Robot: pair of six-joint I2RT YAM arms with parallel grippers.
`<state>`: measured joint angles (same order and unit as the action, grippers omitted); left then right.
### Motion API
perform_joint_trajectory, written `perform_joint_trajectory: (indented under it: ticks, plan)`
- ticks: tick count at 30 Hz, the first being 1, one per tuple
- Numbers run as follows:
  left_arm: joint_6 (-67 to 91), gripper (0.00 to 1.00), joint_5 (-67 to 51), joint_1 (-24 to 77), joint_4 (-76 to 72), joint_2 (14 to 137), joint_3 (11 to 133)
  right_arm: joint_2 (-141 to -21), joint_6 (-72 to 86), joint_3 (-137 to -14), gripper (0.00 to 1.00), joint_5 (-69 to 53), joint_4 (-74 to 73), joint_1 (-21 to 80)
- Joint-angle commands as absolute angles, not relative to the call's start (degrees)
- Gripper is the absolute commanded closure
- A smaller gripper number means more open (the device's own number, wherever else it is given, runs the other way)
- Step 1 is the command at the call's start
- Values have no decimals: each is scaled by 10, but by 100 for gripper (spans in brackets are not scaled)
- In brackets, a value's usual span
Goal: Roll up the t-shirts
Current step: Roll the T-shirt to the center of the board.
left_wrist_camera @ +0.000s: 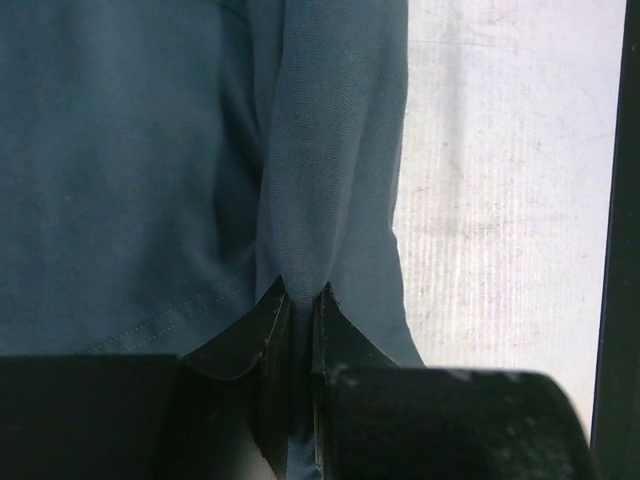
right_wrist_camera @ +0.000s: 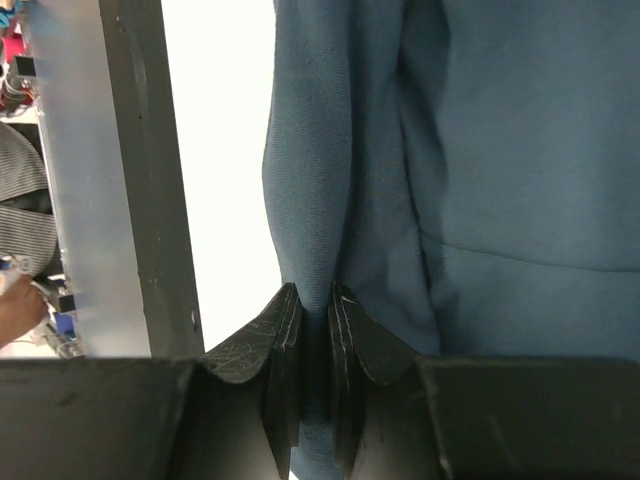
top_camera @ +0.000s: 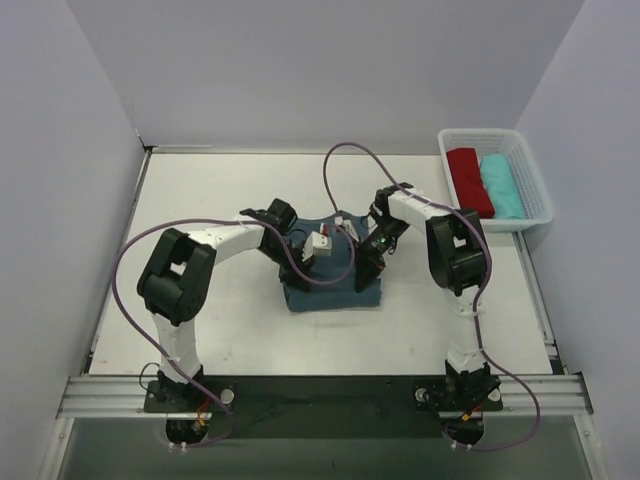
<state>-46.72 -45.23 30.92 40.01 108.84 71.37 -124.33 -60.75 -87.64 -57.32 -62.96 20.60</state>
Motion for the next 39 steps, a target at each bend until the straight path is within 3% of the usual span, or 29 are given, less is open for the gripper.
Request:
perform_joint_trajectory:
  ticks: [1, 6, 14, 20, 23, 26, 30, 34, 39]
  plan:
    - [-472, 99, -432, 272, 459, 1120, 749, -1286, -614, -953, 89, -519, -747, 189]
    - [-480, 97, -434, 258, 465, 1132, 756, -1338, -592, -1021, 89, -512, -792, 186]
    - [-469, 63, -385, 249, 435, 1103, 729, -1401, -565, -1082, 87, -472, -822, 199]
    - [-448, 52, -360, 229, 416, 975, 744, -1426, -564, -1122, 87, -453, -847, 217]
    - [-410, 27, -284, 264, 294, 879, 675, -1445, -572, -1145, 87, -453, -867, 221]
    - [-422, 21, -204, 327, 147, 784, 541, -1452, -566, -1158, 87, -448, -872, 220]
    - [-450, 10, -27, 482, -57, 705, 356, -1456, -561, -1158, 86, -450, -873, 218]
    - [-495, 9, 97, 579, -218, 707, 250, -1462, -554, -1162, 86, -448, -872, 218]
    - [-530, 9, 143, 607, -344, 765, 198, -1464, -550, -1164, 85, -447, -873, 217]
